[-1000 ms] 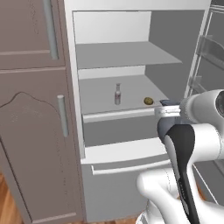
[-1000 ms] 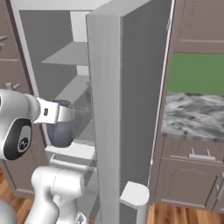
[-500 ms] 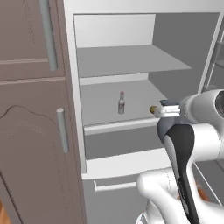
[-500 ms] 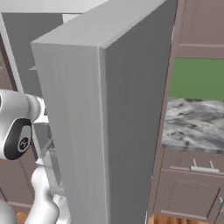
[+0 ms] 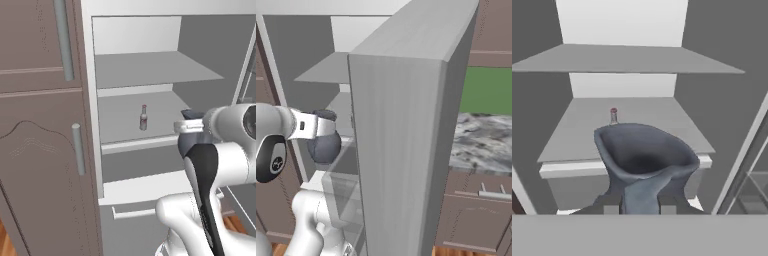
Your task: Move the bottled drink and potato from the top shelf to the second highest shelf to make space. Then, place the pitcher from the counter on the cleared top shelf.
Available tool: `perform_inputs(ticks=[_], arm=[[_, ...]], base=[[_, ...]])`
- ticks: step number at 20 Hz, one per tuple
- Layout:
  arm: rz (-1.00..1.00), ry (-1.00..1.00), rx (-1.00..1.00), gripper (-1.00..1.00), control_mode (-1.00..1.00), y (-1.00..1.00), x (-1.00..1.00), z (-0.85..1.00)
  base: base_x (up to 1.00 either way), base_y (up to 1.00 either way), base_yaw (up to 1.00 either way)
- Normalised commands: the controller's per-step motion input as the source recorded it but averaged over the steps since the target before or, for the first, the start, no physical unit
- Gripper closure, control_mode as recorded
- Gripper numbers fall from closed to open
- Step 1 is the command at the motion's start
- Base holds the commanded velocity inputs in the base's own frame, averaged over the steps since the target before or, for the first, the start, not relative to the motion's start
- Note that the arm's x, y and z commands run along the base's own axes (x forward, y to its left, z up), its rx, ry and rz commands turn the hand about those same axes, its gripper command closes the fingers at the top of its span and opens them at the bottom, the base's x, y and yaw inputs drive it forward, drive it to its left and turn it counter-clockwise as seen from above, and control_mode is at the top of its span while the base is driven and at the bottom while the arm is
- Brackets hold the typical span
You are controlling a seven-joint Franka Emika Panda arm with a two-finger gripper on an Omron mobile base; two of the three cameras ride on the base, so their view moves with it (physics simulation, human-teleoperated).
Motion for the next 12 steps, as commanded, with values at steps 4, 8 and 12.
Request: perform_inputs(ticks=[4,8,12], arm=[[0.0,-0.4,-0.05,1.0,-1.0,0.04,0.0,0.1],[0.0,-0.37,-0.04,1.0,-1.0,0.0,0.0,0.33],[0.0,-0.32,-0.05,1.0,-1.0,0.0,0.0,0.46]], base=[[0.0,0.0,0.0],[0.0,0.0,0.0],[0.0,0.0,0.0]])
